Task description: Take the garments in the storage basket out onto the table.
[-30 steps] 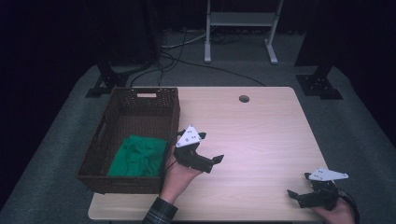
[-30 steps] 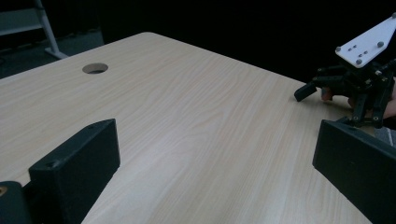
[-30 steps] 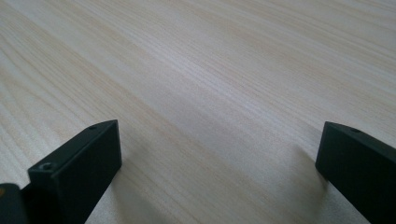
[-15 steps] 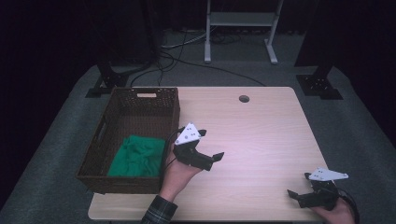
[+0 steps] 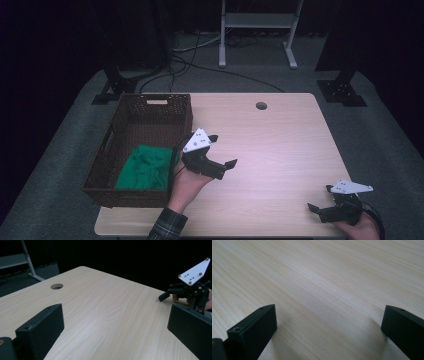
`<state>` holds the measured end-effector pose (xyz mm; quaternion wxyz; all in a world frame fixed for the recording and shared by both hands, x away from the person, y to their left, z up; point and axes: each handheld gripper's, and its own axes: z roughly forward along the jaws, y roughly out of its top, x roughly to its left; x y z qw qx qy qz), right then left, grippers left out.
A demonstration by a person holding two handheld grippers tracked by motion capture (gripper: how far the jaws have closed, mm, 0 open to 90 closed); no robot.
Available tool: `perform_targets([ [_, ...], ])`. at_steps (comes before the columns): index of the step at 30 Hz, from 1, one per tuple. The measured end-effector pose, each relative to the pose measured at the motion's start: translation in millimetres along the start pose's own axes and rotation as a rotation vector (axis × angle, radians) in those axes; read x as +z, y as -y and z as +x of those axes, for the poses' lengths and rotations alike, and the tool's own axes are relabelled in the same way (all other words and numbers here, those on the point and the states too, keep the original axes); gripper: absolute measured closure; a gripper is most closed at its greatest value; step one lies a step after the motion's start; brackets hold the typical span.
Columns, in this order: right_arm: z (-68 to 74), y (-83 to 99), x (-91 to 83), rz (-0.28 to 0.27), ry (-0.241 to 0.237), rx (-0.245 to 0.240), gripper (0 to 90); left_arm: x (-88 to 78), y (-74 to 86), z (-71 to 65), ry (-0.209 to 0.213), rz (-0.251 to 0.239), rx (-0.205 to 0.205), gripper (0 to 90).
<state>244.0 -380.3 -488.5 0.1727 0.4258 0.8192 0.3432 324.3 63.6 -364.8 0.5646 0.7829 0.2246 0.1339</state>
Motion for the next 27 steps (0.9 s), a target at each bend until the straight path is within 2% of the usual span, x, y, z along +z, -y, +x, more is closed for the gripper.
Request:
perform_targets([
  [9,0.1,0.0,0.0,0.0,0.0,0.002,0.0,-1.4,-3.4,5.1,0.0,-0.006,0.01,0.0],
  [22,0.3,-0.1,-0.1,0.0,-0.001,0.004,0.0,-5.3,-6.7,20.2,0.005,-0.041,-0.001,0.0],
  [27,0.2,0.0,0.0,0.0,-0.001,0.003,0.0,-5.7,-7.6,25.1,0.014,-0.036,-0.001,0.0],
])
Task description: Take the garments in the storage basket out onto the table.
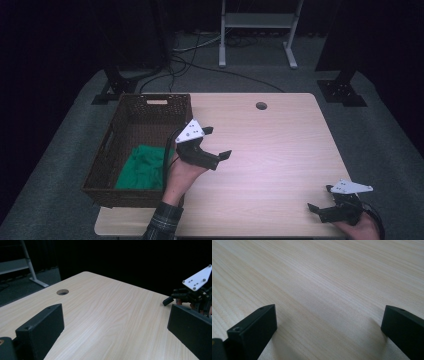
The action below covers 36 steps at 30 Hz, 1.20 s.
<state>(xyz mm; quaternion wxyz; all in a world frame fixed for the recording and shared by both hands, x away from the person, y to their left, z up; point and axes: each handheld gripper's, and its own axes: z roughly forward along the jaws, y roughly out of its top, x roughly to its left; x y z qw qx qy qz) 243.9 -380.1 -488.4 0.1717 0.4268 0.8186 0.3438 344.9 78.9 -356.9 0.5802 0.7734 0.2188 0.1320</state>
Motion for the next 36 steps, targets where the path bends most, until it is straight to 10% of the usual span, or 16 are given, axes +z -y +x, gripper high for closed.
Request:
perform_targets([
  [36,-0.2,0.0,0.1,-0.001,0.001,-0.003,0.0,-16.1,-1.7,20.8,-0.027,-0.027,-0.019,0.0],
])
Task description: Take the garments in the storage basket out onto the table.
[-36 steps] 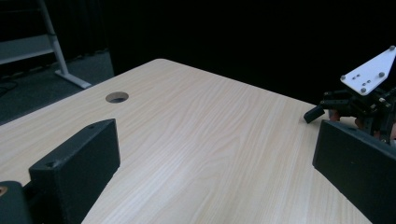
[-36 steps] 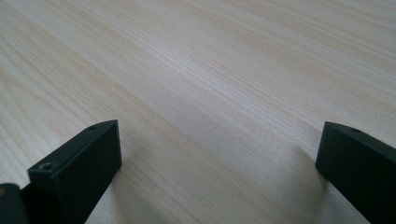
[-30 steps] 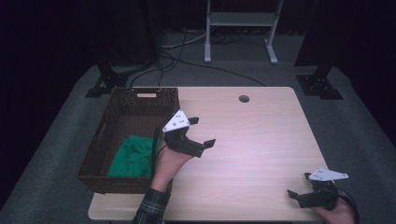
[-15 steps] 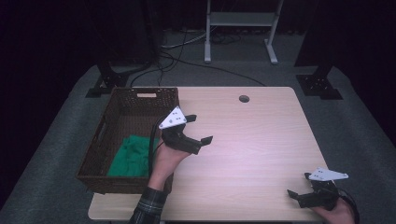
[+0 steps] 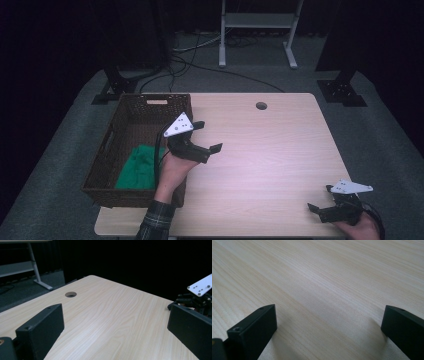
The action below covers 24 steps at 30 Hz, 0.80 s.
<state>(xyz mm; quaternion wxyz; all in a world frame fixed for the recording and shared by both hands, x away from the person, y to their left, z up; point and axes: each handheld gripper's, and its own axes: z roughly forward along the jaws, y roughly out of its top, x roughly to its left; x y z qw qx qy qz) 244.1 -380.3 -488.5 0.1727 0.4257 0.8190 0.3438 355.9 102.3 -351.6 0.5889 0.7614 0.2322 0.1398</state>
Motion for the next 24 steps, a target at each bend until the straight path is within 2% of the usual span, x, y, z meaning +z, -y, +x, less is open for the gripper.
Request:
perform_targets([
  [24,0.1,0.0,0.0,0.001,-0.001,0.001,0.0,-11.0,8.1,10.0,-0.036,0.019,-0.015,0.0],
])
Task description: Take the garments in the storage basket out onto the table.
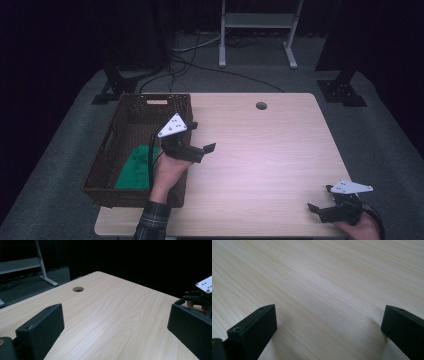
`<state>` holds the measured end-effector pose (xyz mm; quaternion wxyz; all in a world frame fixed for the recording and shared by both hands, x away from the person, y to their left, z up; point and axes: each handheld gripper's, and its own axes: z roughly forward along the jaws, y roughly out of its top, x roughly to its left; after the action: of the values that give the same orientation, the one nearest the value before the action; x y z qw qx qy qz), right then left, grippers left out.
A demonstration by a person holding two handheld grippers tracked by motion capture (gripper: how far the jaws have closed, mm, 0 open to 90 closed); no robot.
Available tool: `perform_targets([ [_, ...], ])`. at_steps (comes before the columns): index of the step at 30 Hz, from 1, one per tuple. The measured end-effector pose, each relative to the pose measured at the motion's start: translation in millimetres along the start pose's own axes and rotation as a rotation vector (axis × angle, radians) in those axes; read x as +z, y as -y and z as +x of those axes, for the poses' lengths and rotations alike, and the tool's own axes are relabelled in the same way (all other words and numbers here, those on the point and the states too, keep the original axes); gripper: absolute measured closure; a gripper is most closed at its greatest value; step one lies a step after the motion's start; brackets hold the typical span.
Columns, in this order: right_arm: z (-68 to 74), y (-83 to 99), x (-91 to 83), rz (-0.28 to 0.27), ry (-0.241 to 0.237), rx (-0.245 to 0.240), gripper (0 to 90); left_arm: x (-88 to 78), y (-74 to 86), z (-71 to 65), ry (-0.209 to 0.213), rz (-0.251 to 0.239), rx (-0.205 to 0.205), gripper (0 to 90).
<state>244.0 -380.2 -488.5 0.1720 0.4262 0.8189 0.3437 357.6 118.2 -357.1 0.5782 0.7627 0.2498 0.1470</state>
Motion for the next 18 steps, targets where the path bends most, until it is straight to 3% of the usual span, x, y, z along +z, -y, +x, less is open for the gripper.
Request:
perform_targets([
  [18,0.0,0.0,0.0,0.0,0.0,0.0,0.0,-9.3,2.3,6.5,-0.022,0.002,-0.006,0.0],
])
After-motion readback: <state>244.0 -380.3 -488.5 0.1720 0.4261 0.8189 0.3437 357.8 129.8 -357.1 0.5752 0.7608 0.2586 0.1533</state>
